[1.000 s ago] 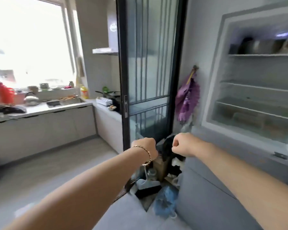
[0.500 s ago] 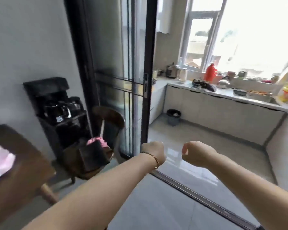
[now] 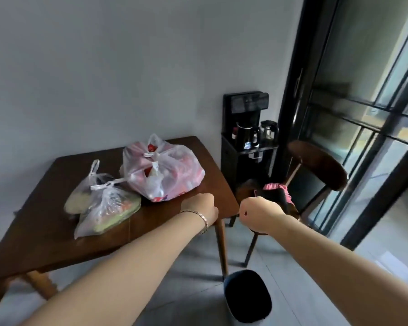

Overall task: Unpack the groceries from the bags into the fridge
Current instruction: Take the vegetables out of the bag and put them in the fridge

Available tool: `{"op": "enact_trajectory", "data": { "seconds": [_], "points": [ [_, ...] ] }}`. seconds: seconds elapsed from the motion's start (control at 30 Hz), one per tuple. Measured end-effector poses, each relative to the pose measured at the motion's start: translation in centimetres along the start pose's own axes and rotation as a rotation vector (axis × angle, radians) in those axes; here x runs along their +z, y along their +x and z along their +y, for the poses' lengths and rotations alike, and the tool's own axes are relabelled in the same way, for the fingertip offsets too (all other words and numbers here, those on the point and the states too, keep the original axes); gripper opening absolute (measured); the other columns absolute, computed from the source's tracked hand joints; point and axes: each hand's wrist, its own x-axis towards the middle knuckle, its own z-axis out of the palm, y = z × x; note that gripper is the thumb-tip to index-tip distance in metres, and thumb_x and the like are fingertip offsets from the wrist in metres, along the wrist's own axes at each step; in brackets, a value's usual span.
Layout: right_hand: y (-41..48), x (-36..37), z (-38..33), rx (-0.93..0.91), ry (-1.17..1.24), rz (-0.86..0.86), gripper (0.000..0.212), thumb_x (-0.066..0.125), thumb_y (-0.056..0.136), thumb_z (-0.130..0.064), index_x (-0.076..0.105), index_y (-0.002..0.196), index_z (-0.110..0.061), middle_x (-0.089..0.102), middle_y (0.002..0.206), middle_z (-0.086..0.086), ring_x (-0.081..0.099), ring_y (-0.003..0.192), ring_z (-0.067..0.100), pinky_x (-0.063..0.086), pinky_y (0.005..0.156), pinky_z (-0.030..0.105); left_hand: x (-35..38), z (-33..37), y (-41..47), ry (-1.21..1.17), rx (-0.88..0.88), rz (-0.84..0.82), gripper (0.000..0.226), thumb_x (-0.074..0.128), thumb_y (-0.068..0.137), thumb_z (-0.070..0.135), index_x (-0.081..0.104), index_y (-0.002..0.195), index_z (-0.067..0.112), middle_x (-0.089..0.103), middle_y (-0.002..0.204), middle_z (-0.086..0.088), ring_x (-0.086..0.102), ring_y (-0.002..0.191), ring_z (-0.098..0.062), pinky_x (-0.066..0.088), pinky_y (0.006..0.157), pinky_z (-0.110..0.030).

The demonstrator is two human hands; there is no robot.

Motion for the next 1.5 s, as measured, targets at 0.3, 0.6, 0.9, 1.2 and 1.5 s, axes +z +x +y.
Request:
{"op": "enact_trajectory", "data": {
  "seconds": [0.3,0.6,0.9,1.2,1.5],
  "points": [
    [16.0,0.8,-14.7,-0.118,0.077,0.007,0.028,0.041,0.094,-0.025,0.06,0.111,-0.014,0.061,0.101,0.002,0.06,0.092,0.021,0.047,0.077,0.029,-3.7,-21.5,7.6,-0.056,-0.251,0.053,0.024,0.04,0.094,0.023,0.06,0.103,0.013,0.064,0.107,-0.01,0.06,0.098,-0.03,0.046,0.079,-0.034],
    [29.3,1.2,-23.1,-0.261,0.039,-0.128,0.03,0.042,0.096,-0.022,0.059,0.119,-0.014,0.06,0.12,0.007,0.057,0.111,0.025,0.048,0.092,0.035,-1.7,-33.2,15.3,-0.163,-0.477,0.128,0.019,0.047,0.092,0.019,0.055,0.108,0.018,0.059,0.114,-0.001,0.057,0.098,-0.022,0.047,0.077,-0.033],
    [39.1,5.4,-33.3,-0.525,0.115,-0.205,0.028,0.039,0.094,-0.023,0.06,0.11,-0.015,0.064,0.106,0.006,0.061,0.098,0.028,0.05,0.082,0.033,1.3,-41.6,23.5,-0.112,-0.531,-0.113,0.031,0.039,0.094,0.013,0.055,0.12,0.02,0.061,0.117,-0.004,0.056,0.108,-0.023,0.047,0.087,-0.033],
    [40.2,8.9,-40.2,-0.345,0.496,-0.194,0.017,0.048,0.092,-0.028,0.055,0.103,-0.017,0.057,0.103,-0.002,0.058,0.091,0.018,0.046,0.076,0.029,0.2,-47.4,26.3,-0.464,-0.578,-0.018,0.009,0.056,0.09,0.023,0.06,0.082,0.021,0.058,0.072,0.009,0.058,0.072,-0.012,0.05,0.068,-0.026],
    [39.3,8.9,-41.2,-0.055,0.901,-0.236,0.019,0.058,0.083,-0.008,0.056,0.07,-0.022,0.05,0.065,-0.01,0.045,0.056,0.001,0.039,0.058,0.012,1.1,-49.3,26.5,-0.734,-0.409,-0.175,0.026,0.058,0.09,0.028,0.055,0.065,0.023,0.053,0.062,0.01,0.047,0.058,-0.001,0.036,0.054,-0.012]
  ]
}}
